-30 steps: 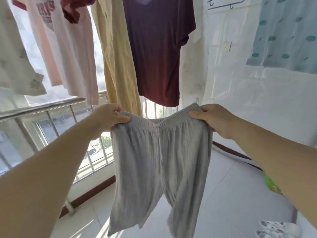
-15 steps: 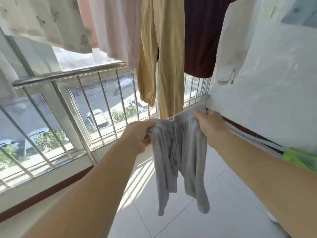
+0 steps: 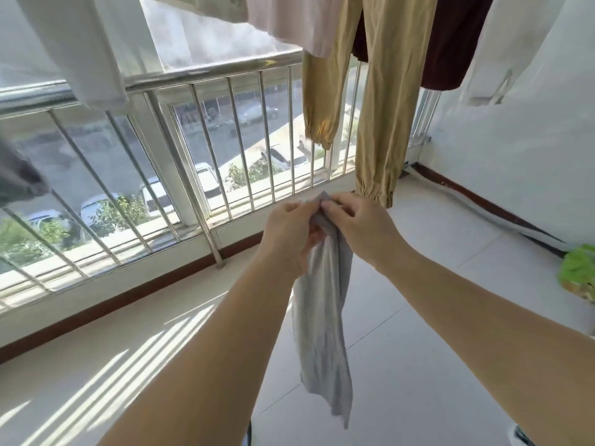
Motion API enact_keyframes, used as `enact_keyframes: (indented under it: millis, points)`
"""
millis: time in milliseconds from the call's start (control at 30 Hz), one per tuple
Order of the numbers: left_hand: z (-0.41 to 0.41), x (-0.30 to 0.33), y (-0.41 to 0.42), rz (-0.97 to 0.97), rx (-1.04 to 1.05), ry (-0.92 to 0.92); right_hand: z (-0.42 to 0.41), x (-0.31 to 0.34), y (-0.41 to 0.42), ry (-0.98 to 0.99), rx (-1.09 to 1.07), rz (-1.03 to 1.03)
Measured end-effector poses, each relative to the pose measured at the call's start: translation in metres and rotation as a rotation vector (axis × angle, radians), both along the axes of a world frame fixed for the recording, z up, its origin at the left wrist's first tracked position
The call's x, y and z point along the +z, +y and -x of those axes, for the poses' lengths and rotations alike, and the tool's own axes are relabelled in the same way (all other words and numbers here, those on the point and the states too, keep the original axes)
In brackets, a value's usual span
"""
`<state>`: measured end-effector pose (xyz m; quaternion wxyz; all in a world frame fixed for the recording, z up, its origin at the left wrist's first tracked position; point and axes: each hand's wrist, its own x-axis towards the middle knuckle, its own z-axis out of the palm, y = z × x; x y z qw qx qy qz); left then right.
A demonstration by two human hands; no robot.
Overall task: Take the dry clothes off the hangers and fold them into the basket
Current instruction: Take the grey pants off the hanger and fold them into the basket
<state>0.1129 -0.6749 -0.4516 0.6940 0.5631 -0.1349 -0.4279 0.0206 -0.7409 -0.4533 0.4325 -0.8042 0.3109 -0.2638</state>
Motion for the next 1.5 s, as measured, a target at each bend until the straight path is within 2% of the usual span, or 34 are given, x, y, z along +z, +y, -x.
enact_keyframes:
  millis: [67, 167, 233, 367, 500, 567, 667, 800, 933, 1167, 1500]
  points:
    - [-0.003, 0.000, 0.020, 0.010, 0.053, 0.014, -0.005, -0.003, 0.017, 0.016, 0.094, -0.048]
    - [-0.006, -0.001, 0.049, -0.010, 0.085, -0.014, -0.013, -0.008, 0.035, 0.037, 0.128, -0.005]
    - [-0.011, -0.006, 0.072, -0.040, 0.090, -0.104, -0.019, -0.014, 0.047, 0.021, 0.113, 0.005]
    - [-0.029, -0.026, 0.109, -0.082, 0.182, -0.315, -0.031, -0.023, 0.070, -0.037, 0.152, -0.113]
    - [-0.054, -0.060, 0.139, -0.280, 0.227, -0.463, -0.040, -0.027, 0.093, -0.078, 0.249, -0.212]
    - [-0.070, -0.077, 0.152, -0.320, 0.130, -0.422, -0.044, -0.027, 0.102, -0.092, 0.310, -0.235]
    - [-0.089, -0.097, 0.169, -0.264, -0.085, -0.343, -0.048, -0.026, 0.112, -0.118, 0.425, -0.302]
    - [-0.094, -0.095, 0.189, -0.173, -0.196, -0.243, -0.054, -0.022, 0.118, -0.131, 0.529, -0.367]
    - [-0.094, -0.085, 0.203, -0.092, -0.158, -0.268, -0.057, -0.023, 0.117, -0.146, 0.512, -0.364]
    - [-0.086, -0.061, 0.220, -0.087, 0.012, -0.326, -0.066, -0.018, 0.117, -0.227, 0.533, -0.364]
    - [-0.069, -0.016, 0.253, -0.028, 0.268, -0.423, -0.076, 0.013, 0.136, -0.373, 0.713, -0.467]
